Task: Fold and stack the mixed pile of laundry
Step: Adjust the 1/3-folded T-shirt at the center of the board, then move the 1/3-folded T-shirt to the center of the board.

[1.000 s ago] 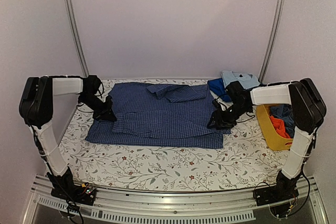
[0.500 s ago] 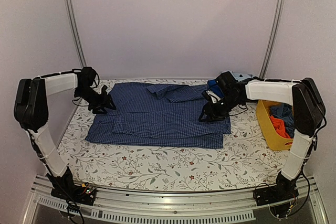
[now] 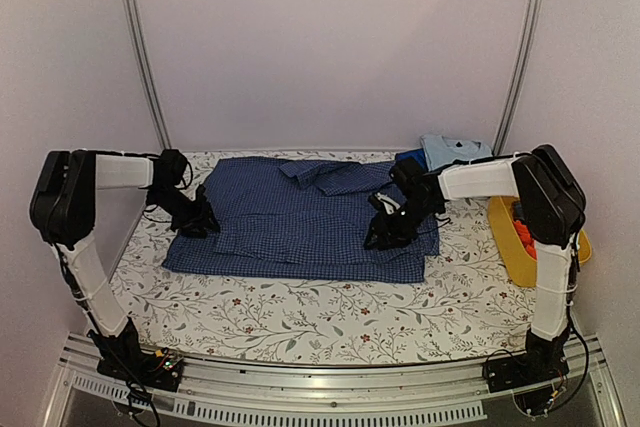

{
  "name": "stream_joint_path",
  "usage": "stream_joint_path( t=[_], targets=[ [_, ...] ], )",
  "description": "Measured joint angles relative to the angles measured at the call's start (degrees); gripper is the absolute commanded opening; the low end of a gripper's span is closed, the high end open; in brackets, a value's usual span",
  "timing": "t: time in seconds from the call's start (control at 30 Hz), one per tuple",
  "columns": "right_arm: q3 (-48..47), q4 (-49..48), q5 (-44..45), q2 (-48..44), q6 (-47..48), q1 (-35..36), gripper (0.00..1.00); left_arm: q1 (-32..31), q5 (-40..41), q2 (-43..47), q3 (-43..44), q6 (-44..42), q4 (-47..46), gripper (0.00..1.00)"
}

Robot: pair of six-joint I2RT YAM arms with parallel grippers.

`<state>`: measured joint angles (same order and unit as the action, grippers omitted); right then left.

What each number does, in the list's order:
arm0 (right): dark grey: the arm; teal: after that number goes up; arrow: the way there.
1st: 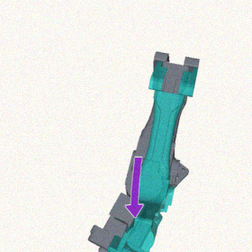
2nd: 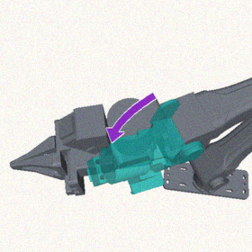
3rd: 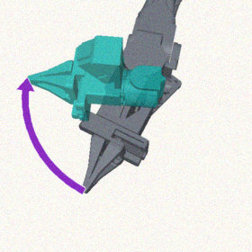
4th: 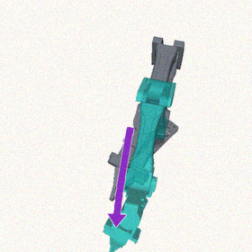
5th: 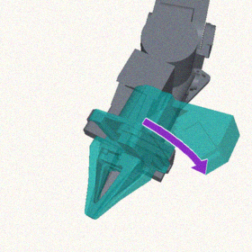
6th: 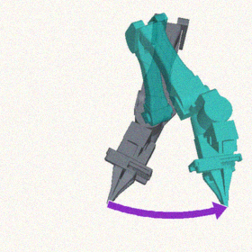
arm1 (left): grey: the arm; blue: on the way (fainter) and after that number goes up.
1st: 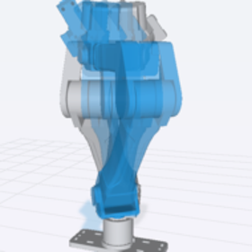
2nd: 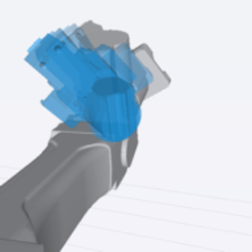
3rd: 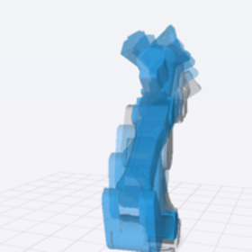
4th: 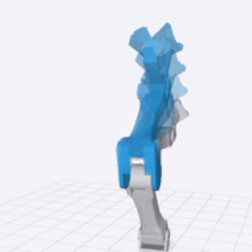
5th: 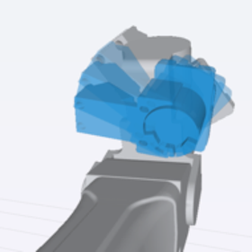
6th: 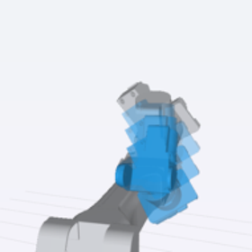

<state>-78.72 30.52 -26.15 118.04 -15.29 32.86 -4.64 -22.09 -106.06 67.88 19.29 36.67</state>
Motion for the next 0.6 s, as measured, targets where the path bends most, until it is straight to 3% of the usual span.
stream_joint_path(
  t=[0.17,0.43,0.6],
  targets=[
    [2.03,-1.95,-0.63,-0.68,0.57,-0.42,0.48,0.33,0.76,0.92,-6.05,1.64,-0.9,0.4],
    [10.56,-6.51,-2.45,-5.6,1.11,0.39,0.48,0.42,0.33,10.64,-17.97,4.85,-2.29,0.39],
    [16.26,-7.04,-4.11,-9.75,-0.57,4.63,0.48,0.04,1.25,13.33,-19.32,6.78,2.14,0.39]
  ],
)
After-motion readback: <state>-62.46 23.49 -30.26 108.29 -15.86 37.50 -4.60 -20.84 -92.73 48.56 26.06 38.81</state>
